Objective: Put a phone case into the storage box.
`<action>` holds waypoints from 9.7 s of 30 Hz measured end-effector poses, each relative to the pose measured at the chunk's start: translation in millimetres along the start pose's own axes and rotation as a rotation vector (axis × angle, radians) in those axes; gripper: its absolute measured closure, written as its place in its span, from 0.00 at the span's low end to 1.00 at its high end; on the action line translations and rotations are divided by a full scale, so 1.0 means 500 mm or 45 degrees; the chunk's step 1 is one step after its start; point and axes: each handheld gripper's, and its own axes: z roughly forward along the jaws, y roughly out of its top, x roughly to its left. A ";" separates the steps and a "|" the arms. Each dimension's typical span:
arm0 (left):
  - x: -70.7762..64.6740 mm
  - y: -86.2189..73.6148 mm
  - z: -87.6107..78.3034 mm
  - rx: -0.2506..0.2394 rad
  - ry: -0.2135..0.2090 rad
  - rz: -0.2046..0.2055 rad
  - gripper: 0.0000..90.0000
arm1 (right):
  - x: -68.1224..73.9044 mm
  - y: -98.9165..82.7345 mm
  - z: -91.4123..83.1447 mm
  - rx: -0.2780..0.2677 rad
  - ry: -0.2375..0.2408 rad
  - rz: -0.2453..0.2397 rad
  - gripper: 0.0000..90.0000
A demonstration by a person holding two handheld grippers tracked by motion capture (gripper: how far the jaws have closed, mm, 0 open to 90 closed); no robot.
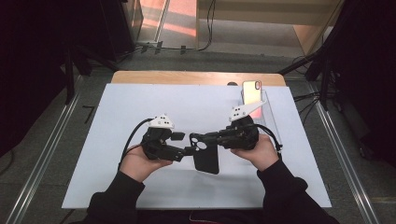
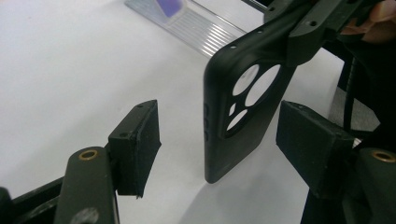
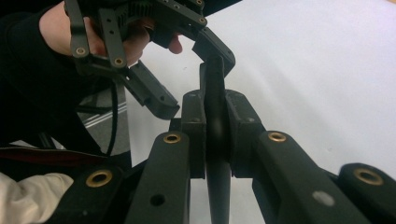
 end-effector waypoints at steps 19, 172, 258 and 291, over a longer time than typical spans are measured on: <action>0.012 0.005 0.018 0.001 -0.166 0.066 0.70 | 0.002 0.001 0.016 -0.004 0.101 -0.015 0.86; 0.069 -0.144 -0.039 0.015 0.029 -0.120 0.29 | -0.025 0.001 -0.016 -0.185 -0.432 0.215 0.15; 0.094 -0.214 -0.085 0.020 0.145 -0.245 0.29 | -0.358 -0.077 -0.083 -0.179 -1.069 0.589 0.15; 0.100 -0.213 -0.083 0.026 0.133 -0.246 0.29 | -0.419 -0.038 -0.057 -0.126 -1.151 0.609 0.13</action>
